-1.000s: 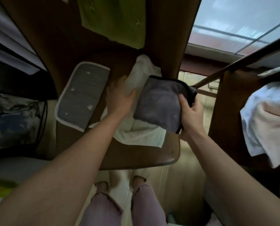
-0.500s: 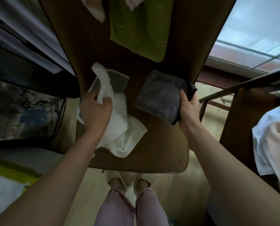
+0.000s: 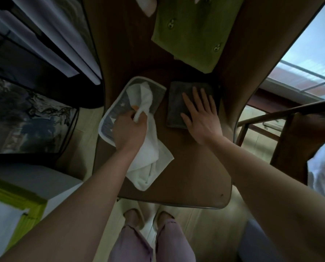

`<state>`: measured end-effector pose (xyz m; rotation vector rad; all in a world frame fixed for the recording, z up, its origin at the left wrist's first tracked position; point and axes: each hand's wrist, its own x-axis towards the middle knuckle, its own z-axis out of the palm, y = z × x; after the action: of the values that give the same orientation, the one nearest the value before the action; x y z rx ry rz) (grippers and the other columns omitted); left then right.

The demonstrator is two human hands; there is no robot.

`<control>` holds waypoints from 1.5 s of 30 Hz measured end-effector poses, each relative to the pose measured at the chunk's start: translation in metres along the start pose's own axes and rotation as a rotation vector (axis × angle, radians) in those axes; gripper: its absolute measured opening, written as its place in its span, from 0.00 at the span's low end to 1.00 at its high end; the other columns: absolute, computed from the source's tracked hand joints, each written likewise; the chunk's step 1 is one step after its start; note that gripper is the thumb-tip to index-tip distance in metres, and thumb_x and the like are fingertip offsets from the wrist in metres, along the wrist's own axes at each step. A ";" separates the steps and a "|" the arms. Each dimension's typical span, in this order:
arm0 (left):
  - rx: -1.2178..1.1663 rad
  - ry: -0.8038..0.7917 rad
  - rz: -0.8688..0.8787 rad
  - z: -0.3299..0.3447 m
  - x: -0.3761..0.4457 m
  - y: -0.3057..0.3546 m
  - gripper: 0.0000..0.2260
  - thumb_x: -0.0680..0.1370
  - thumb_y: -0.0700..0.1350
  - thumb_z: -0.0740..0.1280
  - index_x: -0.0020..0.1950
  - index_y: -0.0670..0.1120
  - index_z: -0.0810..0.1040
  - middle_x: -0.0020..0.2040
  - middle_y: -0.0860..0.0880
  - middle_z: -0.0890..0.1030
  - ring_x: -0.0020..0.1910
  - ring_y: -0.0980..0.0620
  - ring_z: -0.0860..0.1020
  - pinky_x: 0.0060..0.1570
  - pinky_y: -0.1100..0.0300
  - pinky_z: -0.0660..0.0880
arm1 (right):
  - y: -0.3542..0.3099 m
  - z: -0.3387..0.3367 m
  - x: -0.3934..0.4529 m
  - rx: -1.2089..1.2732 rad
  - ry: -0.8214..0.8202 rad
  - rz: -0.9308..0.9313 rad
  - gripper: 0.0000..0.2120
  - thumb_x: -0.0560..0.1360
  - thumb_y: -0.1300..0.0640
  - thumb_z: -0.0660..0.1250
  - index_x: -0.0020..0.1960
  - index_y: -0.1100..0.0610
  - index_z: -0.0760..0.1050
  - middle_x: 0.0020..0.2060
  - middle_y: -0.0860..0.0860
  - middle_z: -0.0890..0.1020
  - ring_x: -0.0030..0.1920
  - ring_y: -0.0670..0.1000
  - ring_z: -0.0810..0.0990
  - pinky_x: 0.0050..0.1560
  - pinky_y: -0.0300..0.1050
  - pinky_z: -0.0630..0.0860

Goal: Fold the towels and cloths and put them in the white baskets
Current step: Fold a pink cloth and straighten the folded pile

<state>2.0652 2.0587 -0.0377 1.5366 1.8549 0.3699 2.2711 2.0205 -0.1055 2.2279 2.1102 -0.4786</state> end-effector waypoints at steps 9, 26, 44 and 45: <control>-0.151 -0.144 -0.024 0.007 0.005 -0.021 0.09 0.82 0.49 0.61 0.49 0.45 0.76 0.38 0.56 0.74 0.38 0.61 0.73 0.38 0.68 0.66 | 0.009 0.019 0.022 -0.056 0.019 0.062 0.35 0.79 0.33 0.43 0.80 0.49 0.43 0.79 0.55 0.45 0.78 0.58 0.41 0.76 0.55 0.38; -0.522 -0.322 -0.271 -0.147 -0.055 0.067 0.14 0.80 0.59 0.62 0.54 0.51 0.78 0.50 0.49 0.82 0.45 0.53 0.80 0.38 0.61 0.75 | -0.112 -0.167 -0.118 1.147 -0.108 0.082 0.33 0.68 0.45 0.75 0.70 0.44 0.66 0.69 0.40 0.69 0.68 0.41 0.68 0.66 0.38 0.66; -0.491 -0.521 0.112 -0.274 -0.138 0.168 0.23 0.76 0.59 0.67 0.69 0.53 0.70 0.65 0.52 0.73 0.60 0.54 0.74 0.55 0.60 0.74 | -0.160 -0.356 -0.171 0.859 0.334 0.069 0.10 0.75 0.64 0.66 0.38 0.52 0.78 0.32 0.43 0.78 0.34 0.40 0.76 0.36 0.31 0.70; -0.462 -0.562 0.186 -0.277 -0.141 0.169 0.22 0.76 0.59 0.67 0.67 0.53 0.71 0.64 0.54 0.74 0.59 0.56 0.75 0.55 0.61 0.74 | -0.160 -0.364 -0.168 0.858 0.344 0.082 0.11 0.74 0.63 0.67 0.35 0.53 0.77 0.30 0.45 0.77 0.32 0.41 0.74 0.35 0.35 0.70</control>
<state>2.0169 2.0263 0.3120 1.3172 1.1046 0.3709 2.1811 1.9553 0.3111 2.9942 2.2144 -1.2768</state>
